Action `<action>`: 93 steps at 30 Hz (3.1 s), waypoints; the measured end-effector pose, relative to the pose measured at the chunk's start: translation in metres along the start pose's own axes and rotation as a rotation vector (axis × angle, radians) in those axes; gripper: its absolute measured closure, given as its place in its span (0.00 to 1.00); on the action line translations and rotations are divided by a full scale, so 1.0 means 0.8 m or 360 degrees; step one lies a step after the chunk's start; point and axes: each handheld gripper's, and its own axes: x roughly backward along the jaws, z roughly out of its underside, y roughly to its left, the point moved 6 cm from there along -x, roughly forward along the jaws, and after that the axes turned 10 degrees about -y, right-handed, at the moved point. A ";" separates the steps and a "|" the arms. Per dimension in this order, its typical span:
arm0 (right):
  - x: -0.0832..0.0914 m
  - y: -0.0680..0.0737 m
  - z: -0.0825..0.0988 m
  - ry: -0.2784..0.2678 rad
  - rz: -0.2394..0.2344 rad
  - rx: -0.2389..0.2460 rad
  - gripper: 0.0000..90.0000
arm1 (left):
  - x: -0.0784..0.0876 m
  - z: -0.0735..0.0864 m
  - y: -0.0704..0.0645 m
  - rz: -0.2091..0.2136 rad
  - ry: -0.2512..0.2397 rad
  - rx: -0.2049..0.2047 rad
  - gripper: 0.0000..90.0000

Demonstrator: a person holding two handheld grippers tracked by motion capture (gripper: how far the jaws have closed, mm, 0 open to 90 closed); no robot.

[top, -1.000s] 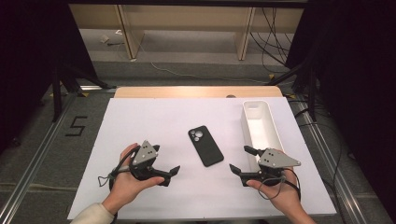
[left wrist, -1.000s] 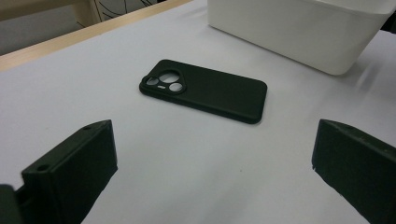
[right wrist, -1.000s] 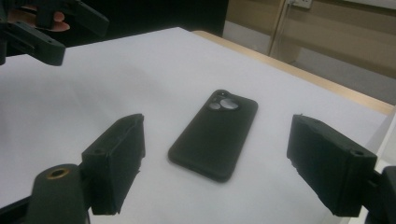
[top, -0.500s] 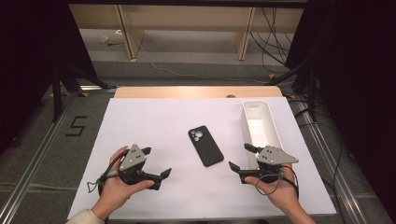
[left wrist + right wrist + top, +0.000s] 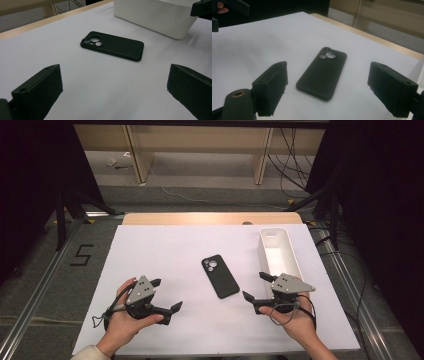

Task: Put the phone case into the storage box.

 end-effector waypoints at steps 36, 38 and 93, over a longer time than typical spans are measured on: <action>-0.039 0.007 -0.008 0.0043 -0.0003 0.0006 0.18 | -0.001 -0.001 -0.002 0.0004 -0.0001 -0.0021 0.00; -0.043 0.008 -0.008 0.0050 -0.0004 0.0007 0.18 | -0.001 -0.001 -0.002 0.0002 0.0001 -0.0024 0.00; -0.106 0.014 -0.008 0.0177 -0.0008 -0.0026 0.18 | 0.000 -0.003 -0.003 0.0002 -0.0009 -0.0027 0.00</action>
